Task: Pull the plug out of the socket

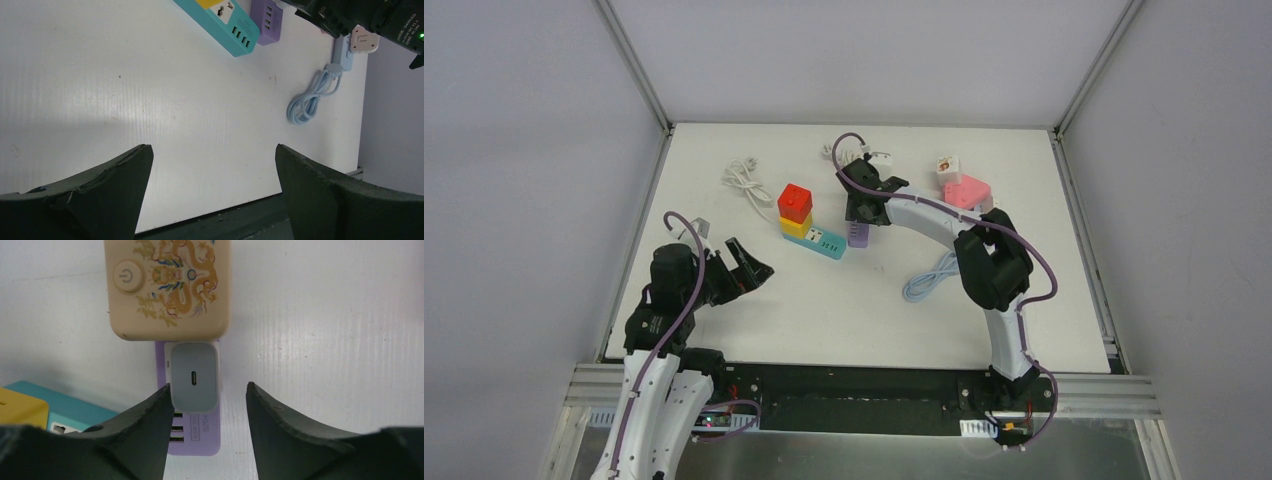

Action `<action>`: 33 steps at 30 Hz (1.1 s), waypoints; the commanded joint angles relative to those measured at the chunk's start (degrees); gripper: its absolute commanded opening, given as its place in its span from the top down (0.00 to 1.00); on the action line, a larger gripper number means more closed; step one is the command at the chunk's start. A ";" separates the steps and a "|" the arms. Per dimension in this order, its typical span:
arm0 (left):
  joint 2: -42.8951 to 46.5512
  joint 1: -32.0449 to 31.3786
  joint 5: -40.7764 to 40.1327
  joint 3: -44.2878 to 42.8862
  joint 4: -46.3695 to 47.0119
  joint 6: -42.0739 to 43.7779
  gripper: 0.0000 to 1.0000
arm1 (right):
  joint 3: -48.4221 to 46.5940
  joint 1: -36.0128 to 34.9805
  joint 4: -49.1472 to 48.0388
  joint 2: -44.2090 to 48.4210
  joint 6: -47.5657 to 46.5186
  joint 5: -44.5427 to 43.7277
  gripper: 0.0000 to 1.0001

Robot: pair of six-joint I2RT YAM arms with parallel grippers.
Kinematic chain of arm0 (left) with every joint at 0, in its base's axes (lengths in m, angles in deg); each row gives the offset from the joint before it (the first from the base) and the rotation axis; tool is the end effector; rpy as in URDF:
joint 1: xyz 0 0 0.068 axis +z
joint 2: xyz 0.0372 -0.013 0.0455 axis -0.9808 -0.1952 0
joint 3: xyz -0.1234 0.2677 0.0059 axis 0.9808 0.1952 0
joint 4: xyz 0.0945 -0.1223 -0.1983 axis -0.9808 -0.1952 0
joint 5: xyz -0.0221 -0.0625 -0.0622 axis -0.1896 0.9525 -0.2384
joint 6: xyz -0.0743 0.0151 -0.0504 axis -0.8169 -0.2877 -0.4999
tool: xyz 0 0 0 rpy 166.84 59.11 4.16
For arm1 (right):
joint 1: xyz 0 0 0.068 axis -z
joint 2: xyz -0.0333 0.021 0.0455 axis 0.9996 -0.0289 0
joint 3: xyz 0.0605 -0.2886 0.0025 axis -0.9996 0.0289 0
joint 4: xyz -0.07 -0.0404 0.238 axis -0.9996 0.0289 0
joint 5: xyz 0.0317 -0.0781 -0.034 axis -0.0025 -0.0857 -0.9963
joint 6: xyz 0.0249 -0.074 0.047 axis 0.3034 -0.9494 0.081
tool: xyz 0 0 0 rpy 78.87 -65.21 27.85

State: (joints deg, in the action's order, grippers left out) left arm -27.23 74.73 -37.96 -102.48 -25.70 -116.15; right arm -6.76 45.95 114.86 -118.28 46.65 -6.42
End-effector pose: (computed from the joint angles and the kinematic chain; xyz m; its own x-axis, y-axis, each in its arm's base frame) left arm 0.1266 -0.0382 0.2659 -0.5872 -0.4869 -0.6466 0.0657 0.7675 -0.6376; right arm 0.3838 0.3022 0.2019 -0.6918 -0.1373 -0.7089 -0.1384 0.9888 -0.0565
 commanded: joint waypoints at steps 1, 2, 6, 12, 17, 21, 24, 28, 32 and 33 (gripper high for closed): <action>-1.38 0.54 3.50 1.32 8.57 -3.78 0.05 | -1.67 0.89 -1.70 1.01 -2.06 -1.17 0.52; -1.80 0.56 3.85 1.36 8.83 -3.80 0.04 | -1.34 0.86 -1.70 1.31 -2.18 -1.12 0.54; -4.20 0.37 4.02 0.71 7.13 -2.64 0.05 | 1.80 0.84 -3.52 2.51 -3.19 -0.13 0.70; -8.75 -4.15 4.98 1.60 10.48 -4.59 0.07 | 7.12 0.34 -3.48 6.77 -6.33 2.28 0.82; -14.01 -13.14 0.91 3.13 21.25 -9.66 0.08 | 11.93 -1.20 1.53 13.31 -7.52 3.21 0.82; -20.57 -18.52 -2.83 2.63 28.01 -12.64 0.11 | 17.45 -1.49 3.44 18.79 -4.92 5.95 0.80; -26.10 -22.65 -6.76 1.35 30.28 -13.72 0.12 | 21.33 -1.57 2.37 22.09 -2.60 8.47 0.68; -33.65 -27.11 -10.92 0.63 36.81 -17.30 0.13 | 22.51 -1.50 1.31 22.35 -2.83 7.20 0.32; -41.63 -31.61 -13.99 -2.38 41.06 -20.64 0.16 | 20.93 -1.46 0.45 20.67 -4.94 6.78 0.30; -44.15 -32.52 -14.90 -3.15 41.93 -21.64 0.16 | 20.58 -1.39 0.35 20.31 -5.35 6.77 0.32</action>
State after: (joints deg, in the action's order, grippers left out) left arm -65.89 45.51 -47.65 -101.28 7.98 -133.02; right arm 15.80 44.51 116.20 -97.93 42.85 0.75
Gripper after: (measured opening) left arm 0.848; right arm 0.710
